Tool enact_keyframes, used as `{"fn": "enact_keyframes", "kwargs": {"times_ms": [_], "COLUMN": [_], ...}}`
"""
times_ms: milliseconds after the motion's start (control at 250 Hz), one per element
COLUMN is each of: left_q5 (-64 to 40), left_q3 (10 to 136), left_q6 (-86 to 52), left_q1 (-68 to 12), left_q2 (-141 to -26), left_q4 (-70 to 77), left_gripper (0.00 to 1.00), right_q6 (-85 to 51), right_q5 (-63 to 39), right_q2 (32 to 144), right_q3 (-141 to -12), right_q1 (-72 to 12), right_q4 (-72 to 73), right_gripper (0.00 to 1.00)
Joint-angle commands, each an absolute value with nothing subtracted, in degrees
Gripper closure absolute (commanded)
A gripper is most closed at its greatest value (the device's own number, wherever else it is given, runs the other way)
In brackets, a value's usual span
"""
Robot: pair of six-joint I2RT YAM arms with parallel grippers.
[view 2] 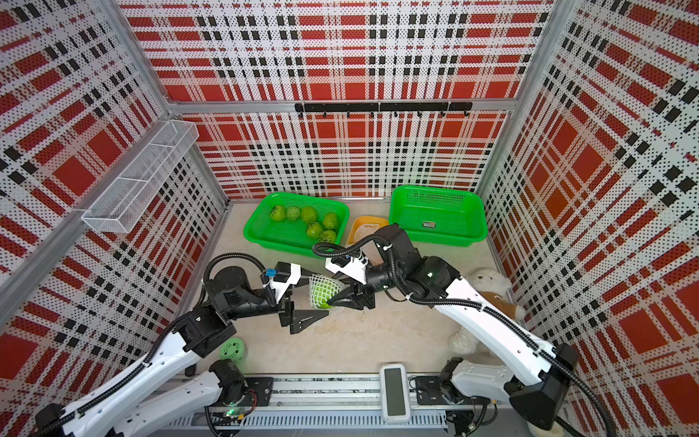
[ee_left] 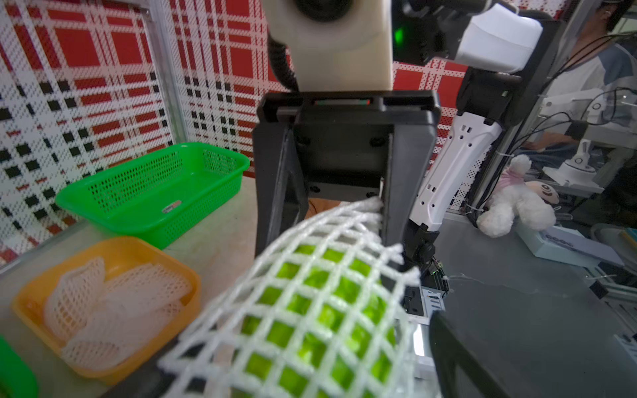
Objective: Sleeve custard apples in foam nets
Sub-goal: Pick up the custard apple from the center of the board, then place the custard apple in the basket.
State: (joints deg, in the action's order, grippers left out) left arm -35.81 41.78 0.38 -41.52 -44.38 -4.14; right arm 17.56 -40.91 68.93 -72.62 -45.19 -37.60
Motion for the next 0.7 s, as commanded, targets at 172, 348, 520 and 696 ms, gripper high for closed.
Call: {"fn": "enact_keyframes", "kwargs": {"times_ms": [172, 348, 520, 696], "left_q5": [-22.1, -19.0, -19.7, -20.7], "left_q3": [40.5, 40.0, 39.9, 39.7], "left_q6": [-1.0, -2.0, -2.5, -2.6], "left_q1": [-40.4, -39.9, -39.7, -39.7], "left_q2": [-40.3, -38.4, -38.1, -37.1], "left_q4": [-4.1, -4.3, -4.2, -5.5], "left_gripper": [0.01, 0.01, 0.01, 0.01], "right_q6": [12.6, 8.6, 8.2, 7.9], "right_q5": [-18.4, 7.8, 21.1, 27.1], "right_q2": [69.4, 78.4, 90.2, 104.8], "right_q3": [-71.8, -77.3, -83.8, -94.6], "right_q1": [-43.3, -36.1, -28.1, -20.1], "right_q4": [-31.3, -32.0, -27.4, -27.5], "right_gripper": [0.64, 0.65, 0.65, 0.64]}}
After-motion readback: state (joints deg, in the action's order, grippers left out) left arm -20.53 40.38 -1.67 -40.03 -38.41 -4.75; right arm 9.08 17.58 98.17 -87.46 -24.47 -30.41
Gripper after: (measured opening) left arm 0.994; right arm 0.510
